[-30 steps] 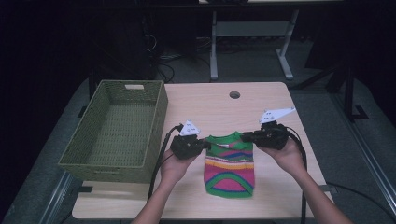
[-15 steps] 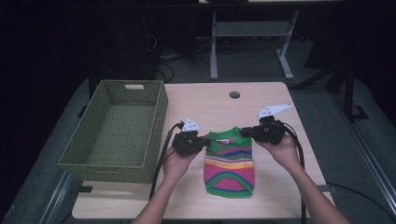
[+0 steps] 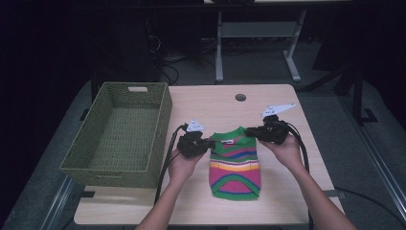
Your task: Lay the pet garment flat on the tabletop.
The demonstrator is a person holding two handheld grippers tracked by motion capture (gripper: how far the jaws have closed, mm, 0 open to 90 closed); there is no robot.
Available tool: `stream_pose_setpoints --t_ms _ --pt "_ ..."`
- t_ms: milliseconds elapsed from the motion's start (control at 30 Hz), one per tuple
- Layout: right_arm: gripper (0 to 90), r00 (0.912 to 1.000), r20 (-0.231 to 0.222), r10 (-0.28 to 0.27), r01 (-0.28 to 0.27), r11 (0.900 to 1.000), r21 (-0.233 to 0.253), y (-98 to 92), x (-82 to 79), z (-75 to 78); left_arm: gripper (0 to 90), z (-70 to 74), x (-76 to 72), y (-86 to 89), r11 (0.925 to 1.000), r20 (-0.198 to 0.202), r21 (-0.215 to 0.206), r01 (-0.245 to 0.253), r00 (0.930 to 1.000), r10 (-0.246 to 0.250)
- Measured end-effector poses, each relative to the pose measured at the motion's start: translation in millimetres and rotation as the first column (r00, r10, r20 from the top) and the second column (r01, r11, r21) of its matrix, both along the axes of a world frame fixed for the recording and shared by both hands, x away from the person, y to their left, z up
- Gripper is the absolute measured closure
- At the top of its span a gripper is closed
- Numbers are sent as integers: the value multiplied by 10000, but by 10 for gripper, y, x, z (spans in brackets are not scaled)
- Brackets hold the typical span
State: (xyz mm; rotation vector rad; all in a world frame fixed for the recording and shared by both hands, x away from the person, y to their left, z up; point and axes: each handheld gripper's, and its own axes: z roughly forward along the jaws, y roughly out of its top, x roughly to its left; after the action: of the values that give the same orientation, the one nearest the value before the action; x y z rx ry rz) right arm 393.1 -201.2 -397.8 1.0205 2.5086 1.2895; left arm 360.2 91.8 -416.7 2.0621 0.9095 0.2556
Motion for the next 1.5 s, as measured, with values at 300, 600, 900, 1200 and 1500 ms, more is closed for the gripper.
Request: stream_pose_setpoints --t_ms 300,600,900,1200,1500 --pt "832 9993 -145 -342 344 9993 123 -36 89 -75 827 -25 68 -36 9988 -254 -373 -317 9992 307" --pt "702 9964 -207 -819 824 9964 224 -62 222 -144 618 -25 161 -75 9964 -249 -251 -806 9965 800" --pt "491 9924 -570 -1091 1115 9930 394 -208 230 -212 386 -93 172 -1 9922 -615 -520 -1129 9921 1097" --pt "674 9898 -1427 -49 -17 9989 -464 -133 30 -391 610 -318 89 -108 9996 -1387 -232 -177 9902 144" --pt "801 9818 -1852 411 -674 9882 -1378 -8 17 -548 854 -402 33 -256 9935 -1194 854 754 9907 -649"
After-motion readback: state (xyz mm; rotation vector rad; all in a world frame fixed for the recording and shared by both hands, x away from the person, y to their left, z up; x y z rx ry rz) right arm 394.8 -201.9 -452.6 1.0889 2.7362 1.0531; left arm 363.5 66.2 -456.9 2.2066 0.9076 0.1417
